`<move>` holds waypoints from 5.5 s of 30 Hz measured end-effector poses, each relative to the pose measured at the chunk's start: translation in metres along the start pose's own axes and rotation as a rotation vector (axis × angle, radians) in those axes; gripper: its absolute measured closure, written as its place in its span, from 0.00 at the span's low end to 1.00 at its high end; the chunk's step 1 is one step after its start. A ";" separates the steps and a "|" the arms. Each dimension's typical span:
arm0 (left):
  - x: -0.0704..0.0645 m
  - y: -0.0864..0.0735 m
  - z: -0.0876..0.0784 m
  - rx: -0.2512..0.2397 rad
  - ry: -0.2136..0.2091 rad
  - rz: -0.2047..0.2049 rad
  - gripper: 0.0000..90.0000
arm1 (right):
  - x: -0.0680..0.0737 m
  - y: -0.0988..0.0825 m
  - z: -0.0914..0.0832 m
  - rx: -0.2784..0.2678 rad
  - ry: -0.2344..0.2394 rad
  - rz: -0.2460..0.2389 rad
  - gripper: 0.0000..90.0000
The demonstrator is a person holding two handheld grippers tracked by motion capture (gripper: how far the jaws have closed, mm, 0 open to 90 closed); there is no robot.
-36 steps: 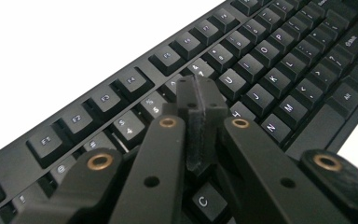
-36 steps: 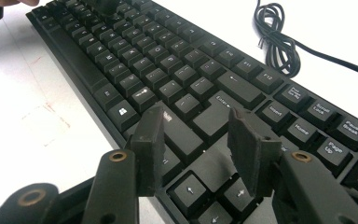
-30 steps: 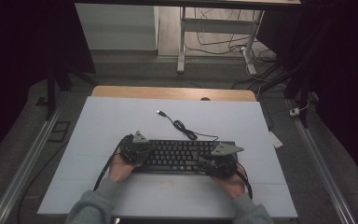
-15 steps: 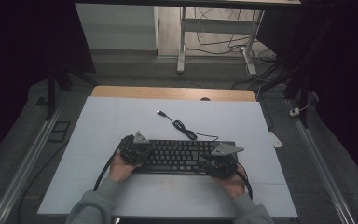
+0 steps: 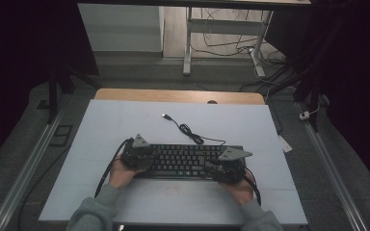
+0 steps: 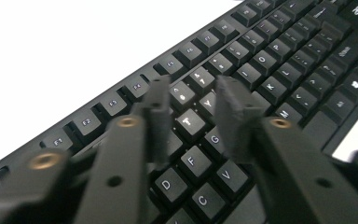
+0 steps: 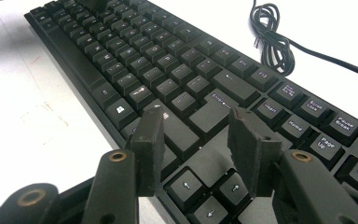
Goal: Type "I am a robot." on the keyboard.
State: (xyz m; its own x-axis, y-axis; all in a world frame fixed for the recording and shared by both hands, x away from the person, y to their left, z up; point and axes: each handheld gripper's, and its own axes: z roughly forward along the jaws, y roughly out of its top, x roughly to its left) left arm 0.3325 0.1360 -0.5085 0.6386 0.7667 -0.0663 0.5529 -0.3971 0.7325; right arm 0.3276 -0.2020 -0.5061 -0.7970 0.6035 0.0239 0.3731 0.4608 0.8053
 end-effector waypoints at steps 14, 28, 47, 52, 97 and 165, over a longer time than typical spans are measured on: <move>0.002 -0.015 -0.022 -0.003 0.001 -0.031 0.47 | -0.001 0.000 0.001 0.001 0.007 -0.003 0.62; -0.003 -0.030 -0.039 -0.016 0.003 -0.031 0.45 | -0.002 0.000 0.000 0.004 0.000 -0.003 0.62; -0.001 -0.044 -0.047 -0.013 0.008 -0.049 0.44 | -0.002 0.001 -0.001 -0.009 -0.002 -0.002 0.62; -0.001 -0.044 -0.046 -0.013 0.005 -0.049 0.44 | -0.002 0.003 -0.002 -0.020 0.006 0.002 0.62; 0.000 -0.045 -0.044 0.000 0.004 -0.047 0.43 | 0.038 0.043 0.055 0.080 0.111 -0.076 1.00; -0.003 -0.064 -0.064 -0.027 0.001 -0.068 0.37 | -0.019 -0.035 -0.060 -0.019 -0.101 -0.013 0.56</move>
State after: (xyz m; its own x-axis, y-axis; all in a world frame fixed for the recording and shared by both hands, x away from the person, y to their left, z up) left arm 0.2607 0.1914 -0.5113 0.5997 0.7918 -0.1161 0.5805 -0.3305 0.7442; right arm 0.3009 -0.2686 -0.4986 -0.7492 0.6607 -0.0459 0.3532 0.4572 0.8162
